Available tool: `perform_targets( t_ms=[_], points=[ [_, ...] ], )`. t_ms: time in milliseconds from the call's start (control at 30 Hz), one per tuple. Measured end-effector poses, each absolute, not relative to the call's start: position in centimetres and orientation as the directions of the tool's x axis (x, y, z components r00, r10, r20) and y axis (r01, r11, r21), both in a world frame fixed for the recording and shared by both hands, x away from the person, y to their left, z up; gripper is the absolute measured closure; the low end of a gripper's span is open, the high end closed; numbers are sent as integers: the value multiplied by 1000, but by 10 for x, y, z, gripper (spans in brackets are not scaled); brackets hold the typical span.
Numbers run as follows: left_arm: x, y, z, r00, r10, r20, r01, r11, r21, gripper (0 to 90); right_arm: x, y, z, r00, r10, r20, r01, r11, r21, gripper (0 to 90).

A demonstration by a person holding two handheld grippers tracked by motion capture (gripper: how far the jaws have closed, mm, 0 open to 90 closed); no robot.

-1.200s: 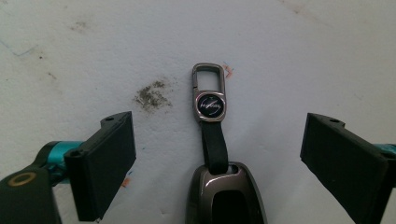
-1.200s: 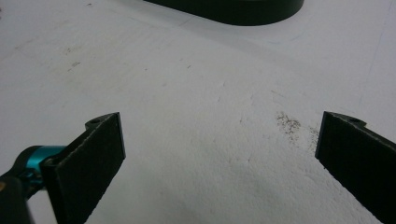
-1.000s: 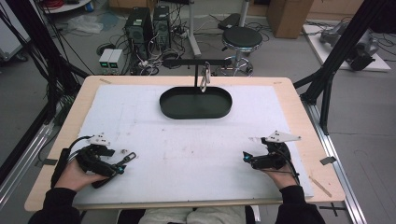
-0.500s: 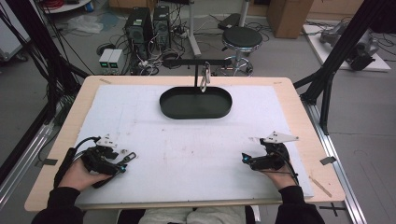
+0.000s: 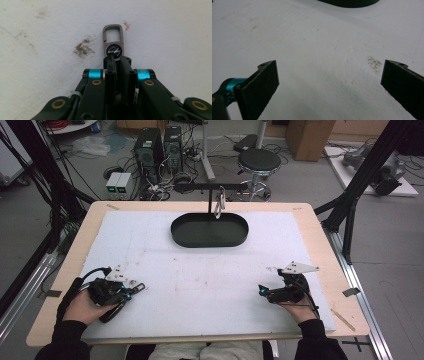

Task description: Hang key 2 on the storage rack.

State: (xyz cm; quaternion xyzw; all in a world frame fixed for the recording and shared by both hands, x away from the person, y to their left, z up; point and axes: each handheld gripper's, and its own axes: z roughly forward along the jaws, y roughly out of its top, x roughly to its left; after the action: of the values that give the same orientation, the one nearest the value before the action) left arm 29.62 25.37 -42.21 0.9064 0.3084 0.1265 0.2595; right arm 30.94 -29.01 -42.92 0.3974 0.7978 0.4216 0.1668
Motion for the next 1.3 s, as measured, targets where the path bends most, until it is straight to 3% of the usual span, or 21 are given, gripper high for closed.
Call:
perform_targets(
  t_ms=[300, 767, 1300],
  points=[
    [295, 257, -418, 786, 615, 69, 471, -668, 576, 840, 308, -286, -432, -654, 753, 73, 493, 351, 796, 7],
    [296, 278, -383, 712, 702, 15, 477, -500, 723, 842, 307, -284, -431, -673, 736, 75, 474, 351, 808, 7],
    [321, 259, -341, 737, 676, -4, 467, -505, 726, 841, 311, -281, -432, -684, 721, 110, 470, 320, 823, 7]
  ],
)
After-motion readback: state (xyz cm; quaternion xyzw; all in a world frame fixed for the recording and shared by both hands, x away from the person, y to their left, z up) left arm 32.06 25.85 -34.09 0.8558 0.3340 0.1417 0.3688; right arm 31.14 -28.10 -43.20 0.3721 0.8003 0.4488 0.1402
